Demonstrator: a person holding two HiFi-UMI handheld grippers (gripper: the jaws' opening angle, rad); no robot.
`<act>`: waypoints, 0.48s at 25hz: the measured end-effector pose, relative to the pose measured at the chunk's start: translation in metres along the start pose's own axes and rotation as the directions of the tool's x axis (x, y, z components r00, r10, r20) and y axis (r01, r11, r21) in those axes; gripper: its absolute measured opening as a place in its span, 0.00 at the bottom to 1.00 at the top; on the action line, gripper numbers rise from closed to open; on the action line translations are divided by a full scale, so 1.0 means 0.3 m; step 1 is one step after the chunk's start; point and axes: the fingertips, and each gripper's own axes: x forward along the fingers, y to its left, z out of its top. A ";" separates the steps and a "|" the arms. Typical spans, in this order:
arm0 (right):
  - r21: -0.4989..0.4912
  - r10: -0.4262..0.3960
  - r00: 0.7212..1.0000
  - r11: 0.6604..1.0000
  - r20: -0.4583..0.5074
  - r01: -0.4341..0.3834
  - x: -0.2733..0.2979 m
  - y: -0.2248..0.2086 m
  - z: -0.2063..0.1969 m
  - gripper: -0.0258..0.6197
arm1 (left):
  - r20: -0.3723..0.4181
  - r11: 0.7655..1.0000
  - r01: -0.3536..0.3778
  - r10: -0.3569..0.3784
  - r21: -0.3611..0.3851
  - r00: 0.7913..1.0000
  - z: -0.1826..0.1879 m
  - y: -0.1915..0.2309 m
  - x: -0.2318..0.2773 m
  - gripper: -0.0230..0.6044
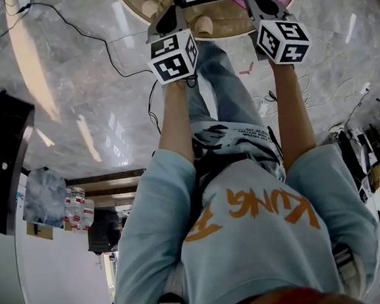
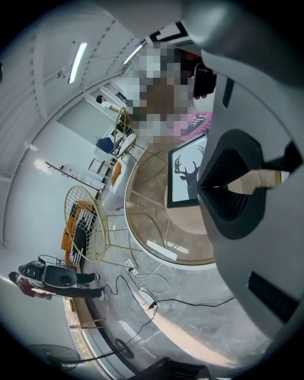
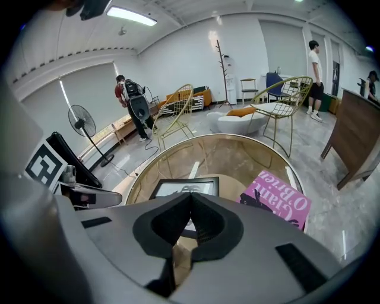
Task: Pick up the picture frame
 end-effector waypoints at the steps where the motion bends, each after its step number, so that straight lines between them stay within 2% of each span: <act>1: 0.003 -0.007 1.000 1.000 -0.003 0.007 0.018 -0.014 -0.005 0.04 | -0.002 1.000 -0.004 0.004 -0.001 1.000 -0.007 0.010 0.017 0.07; 9: -0.020 -0.041 0.998 0.999 -0.056 0.040 0.155 -0.098 -0.046 0.06 | -0.010 1.000 0.009 -0.010 -0.009 1.000 -0.014 0.047 0.145 0.07; 12: -0.015 -0.045 0.996 0.999 -0.078 0.044 0.194 -0.124 -0.061 0.14 | -0.006 0.999 0.026 -0.026 -0.021 1.000 -0.008 0.048 0.179 0.07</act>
